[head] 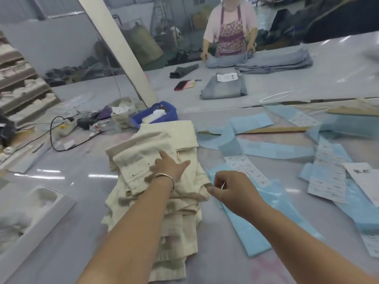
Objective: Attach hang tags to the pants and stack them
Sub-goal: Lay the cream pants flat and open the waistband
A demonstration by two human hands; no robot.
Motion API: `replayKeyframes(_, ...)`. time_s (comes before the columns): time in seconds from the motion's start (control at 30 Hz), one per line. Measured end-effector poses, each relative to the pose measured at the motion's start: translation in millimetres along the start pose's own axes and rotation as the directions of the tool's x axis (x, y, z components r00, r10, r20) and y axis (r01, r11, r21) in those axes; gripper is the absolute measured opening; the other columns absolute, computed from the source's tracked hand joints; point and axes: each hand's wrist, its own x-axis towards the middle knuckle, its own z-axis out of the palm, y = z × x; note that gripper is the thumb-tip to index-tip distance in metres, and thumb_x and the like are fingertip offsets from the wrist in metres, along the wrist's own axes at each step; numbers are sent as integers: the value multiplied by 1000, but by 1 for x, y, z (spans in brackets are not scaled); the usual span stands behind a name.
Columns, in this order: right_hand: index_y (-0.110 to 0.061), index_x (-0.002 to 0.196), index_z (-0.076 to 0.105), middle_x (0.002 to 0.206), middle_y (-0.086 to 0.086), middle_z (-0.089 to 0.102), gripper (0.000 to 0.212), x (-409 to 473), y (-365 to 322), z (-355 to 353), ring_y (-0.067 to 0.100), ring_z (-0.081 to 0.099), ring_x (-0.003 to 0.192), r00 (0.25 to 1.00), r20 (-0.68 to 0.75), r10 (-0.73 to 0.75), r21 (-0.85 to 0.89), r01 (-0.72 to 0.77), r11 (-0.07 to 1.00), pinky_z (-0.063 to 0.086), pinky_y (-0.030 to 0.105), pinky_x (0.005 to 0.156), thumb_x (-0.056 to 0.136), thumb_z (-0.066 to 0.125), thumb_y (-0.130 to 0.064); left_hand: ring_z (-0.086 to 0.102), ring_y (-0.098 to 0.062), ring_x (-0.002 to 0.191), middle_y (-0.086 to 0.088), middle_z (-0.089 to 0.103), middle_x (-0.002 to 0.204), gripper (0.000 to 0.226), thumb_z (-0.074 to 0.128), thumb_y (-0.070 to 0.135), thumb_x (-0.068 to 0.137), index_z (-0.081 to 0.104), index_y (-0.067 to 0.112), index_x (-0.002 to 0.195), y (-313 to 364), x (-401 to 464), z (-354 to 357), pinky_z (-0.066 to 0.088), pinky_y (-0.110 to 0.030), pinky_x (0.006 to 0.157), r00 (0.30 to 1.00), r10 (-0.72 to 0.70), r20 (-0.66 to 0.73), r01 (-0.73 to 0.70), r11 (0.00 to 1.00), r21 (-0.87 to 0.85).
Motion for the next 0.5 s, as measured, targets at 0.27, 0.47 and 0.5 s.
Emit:
replayKeyframes(0.27,-15,66,54,59,-5,50,36,11,28,32,8,41,55,994,72,78,13,-80,997,34,23,54,84,64,-45,54,-36,119,-15,57,130,51,54,26,89,39,17,137,-14,68,-23,43,-37,89,993,51,-103,-38,990,132)
replayKeyframes(0.47,-14,59,50,55,-6,48,33,24,35,31,11,45,55,981,100,167,104,-177,979,38,28,57,80,72,-26,56,-29,82,-5,63,82,14,56,11,81,67,18,85,-57,58,-99,42,-31,64,979,182,-91,-186,982,-44)
replayKeyframes(0.5,-10,59,51,56,0,49,31,27,32,31,16,49,57,980,98,171,152,-184,971,41,31,58,80,72,-22,55,-28,77,-4,61,75,10,56,11,77,65,14,76,-59,51,-111,40,-31,60,969,220,-111,-218,975,36)
